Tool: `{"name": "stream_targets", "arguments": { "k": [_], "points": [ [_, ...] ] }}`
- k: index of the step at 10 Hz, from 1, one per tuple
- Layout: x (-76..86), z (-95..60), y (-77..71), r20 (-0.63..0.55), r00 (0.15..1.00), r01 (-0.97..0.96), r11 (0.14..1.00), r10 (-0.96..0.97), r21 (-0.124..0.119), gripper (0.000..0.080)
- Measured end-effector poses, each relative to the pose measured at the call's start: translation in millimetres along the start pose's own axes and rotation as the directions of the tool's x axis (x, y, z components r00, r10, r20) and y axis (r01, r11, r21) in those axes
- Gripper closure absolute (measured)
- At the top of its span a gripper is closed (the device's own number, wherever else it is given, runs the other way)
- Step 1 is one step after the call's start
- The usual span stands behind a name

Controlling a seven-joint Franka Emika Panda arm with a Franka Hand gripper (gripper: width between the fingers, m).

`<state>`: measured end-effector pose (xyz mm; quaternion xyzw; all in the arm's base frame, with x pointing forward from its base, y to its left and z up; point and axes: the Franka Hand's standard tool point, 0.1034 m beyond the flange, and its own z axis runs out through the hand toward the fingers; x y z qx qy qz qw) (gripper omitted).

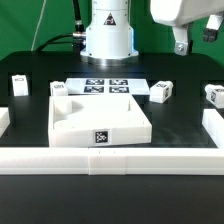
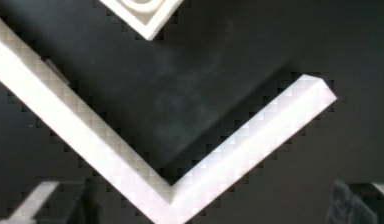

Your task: Assemble one leg

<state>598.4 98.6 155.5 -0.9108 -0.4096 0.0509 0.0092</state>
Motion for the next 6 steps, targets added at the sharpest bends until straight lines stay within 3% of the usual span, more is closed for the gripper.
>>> {"name": "stream_targets", "arguments": {
  "k": [6],
  "points": [
    [-0.2, 0.2, 0.0, 0.0, 1.0, 0.0, 1.0, 0.0, 0.0, 0.015]
  ]
}}
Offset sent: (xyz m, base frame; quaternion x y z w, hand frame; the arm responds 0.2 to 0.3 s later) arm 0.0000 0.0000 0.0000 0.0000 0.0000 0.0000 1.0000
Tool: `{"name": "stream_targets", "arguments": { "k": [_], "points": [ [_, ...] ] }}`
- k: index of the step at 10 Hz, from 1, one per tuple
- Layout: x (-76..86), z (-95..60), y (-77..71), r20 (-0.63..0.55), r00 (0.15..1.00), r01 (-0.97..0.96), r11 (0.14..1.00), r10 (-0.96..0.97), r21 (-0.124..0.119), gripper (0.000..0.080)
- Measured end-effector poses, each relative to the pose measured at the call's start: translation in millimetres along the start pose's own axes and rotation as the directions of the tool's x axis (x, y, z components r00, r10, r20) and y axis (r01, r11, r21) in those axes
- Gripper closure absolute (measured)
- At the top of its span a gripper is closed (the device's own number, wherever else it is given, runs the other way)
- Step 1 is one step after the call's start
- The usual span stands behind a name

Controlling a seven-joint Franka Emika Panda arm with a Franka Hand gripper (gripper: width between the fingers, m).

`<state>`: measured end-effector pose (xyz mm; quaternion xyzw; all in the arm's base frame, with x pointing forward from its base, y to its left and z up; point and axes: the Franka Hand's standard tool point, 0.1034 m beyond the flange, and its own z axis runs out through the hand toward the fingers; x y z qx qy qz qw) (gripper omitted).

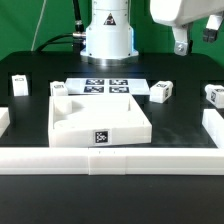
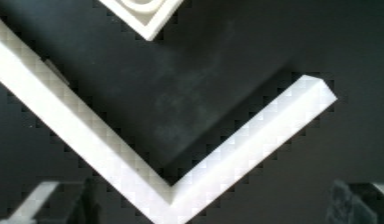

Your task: Assemble one leg

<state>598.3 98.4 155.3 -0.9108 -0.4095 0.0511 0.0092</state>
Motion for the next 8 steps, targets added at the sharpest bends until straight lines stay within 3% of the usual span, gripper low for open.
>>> {"name": "stream_targets", "arguments": {
  "k": [2, 3, 6, 8],
  "points": [
    [-0.5, 0.9, -0.1, 0.0, 1.0, 0.001, 1.0, -0.001, 0.0, 0.015],
    [-6.2, 7.3, 0.0, -0.025, 0.998, 0.061, 0.998, -0.062, -0.02, 0.015],
    [-54.9, 40.4, -2.5, -0.053, 0.936, 0.344, 0.936, -0.348, -0.077, 0.015],
    [-64.4, 43.8, 4.6, -0.031, 0.899, 0.434, 0.897, -0.437, -0.084, 0.015]
  ]
}}
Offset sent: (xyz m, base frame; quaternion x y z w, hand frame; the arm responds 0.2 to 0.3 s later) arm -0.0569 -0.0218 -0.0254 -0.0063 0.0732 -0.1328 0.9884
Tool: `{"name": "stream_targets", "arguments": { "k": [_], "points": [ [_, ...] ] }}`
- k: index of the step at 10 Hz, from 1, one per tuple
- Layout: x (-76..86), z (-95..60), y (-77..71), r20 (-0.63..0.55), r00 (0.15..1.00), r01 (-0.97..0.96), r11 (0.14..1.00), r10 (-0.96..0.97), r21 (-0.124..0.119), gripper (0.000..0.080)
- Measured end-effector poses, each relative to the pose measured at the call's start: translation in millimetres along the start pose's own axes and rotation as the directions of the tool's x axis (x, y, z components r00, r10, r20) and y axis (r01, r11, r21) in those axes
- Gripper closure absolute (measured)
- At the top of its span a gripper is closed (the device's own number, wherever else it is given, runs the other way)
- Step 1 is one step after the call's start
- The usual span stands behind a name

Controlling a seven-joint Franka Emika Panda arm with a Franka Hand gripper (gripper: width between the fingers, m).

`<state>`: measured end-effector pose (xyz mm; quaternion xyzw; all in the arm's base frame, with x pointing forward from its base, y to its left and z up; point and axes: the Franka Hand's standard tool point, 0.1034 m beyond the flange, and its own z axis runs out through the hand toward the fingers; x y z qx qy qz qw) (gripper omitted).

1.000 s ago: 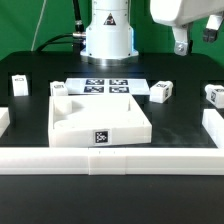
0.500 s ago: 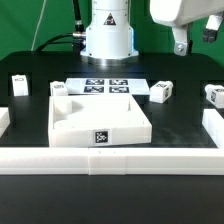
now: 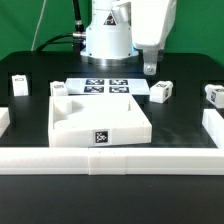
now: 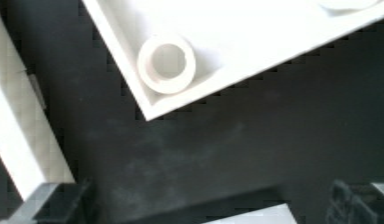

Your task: Assemble one leg

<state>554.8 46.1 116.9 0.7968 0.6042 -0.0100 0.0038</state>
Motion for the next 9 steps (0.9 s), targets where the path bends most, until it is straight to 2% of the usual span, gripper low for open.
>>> {"name": "stream_targets", "arguments": {
  "k": [4, 5, 6, 8, 9],
  "points": [
    [0.6, 0.5, -0.4, -0.001, 1.0, -0.012, 1.0, 0.012, 0.001, 0.015],
    [-0.2, 1.2, 0.2, -0.003, 1.0, 0.01, 1.0, -0.01, -0.006, 0.015],
    [-6.9, 7.7, -0.3, -0.02, 0.987, 0.155, 0.986, -0.157, -0.057, 0.015],
    [-30.6, 25.5, -16.0, -0.014, 0.945, 0.326, 0.943, -0.327, -0.066, 0.015],
    [-38.8, 30.4, -20.4, -0.012, 0.932, 0.361, 0.931, -0.362, -0.053, 0.015]
  ]
}}
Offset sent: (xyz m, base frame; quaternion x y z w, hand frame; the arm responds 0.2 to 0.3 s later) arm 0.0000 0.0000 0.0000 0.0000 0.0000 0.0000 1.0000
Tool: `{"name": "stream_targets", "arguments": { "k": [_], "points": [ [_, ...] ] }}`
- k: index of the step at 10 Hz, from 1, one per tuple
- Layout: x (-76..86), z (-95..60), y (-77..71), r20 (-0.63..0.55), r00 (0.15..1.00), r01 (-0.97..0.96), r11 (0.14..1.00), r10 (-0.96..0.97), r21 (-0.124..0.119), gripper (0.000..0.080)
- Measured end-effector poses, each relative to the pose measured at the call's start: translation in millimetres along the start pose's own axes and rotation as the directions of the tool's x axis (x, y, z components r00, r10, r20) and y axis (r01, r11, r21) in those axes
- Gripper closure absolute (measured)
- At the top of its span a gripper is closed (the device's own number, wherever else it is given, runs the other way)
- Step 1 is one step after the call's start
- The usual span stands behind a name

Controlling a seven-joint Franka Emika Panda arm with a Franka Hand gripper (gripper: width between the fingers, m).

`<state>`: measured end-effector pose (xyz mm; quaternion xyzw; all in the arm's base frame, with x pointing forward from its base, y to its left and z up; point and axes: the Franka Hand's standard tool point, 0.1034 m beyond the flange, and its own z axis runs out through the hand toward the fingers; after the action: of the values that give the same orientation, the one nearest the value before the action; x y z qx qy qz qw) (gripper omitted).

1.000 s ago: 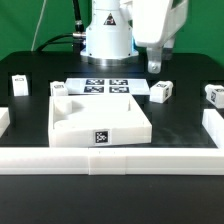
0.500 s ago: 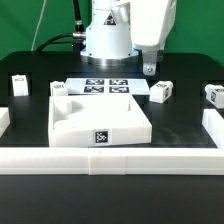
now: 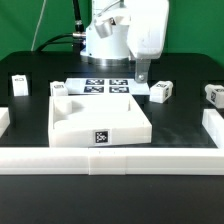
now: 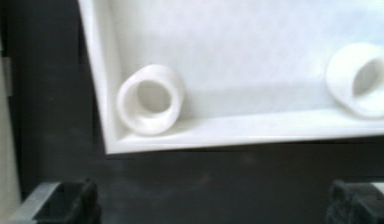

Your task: Assemble one leg

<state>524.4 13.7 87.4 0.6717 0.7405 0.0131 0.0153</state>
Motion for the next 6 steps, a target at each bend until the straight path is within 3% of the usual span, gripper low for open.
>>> {"name": "stream_targets", "arguments": {
  "k": [2, 6],
  "points": [
    [-10.5, 3.8, -6.5, 0.006, 1.0, 0.016, 1.0, -0.016, 0.011, 0.015],
    [-9.7, 4.2, -6.5, 0.005, 1.0, 0.013, 1.0, -0.013, 0.012, 0.015]
  ]
}}
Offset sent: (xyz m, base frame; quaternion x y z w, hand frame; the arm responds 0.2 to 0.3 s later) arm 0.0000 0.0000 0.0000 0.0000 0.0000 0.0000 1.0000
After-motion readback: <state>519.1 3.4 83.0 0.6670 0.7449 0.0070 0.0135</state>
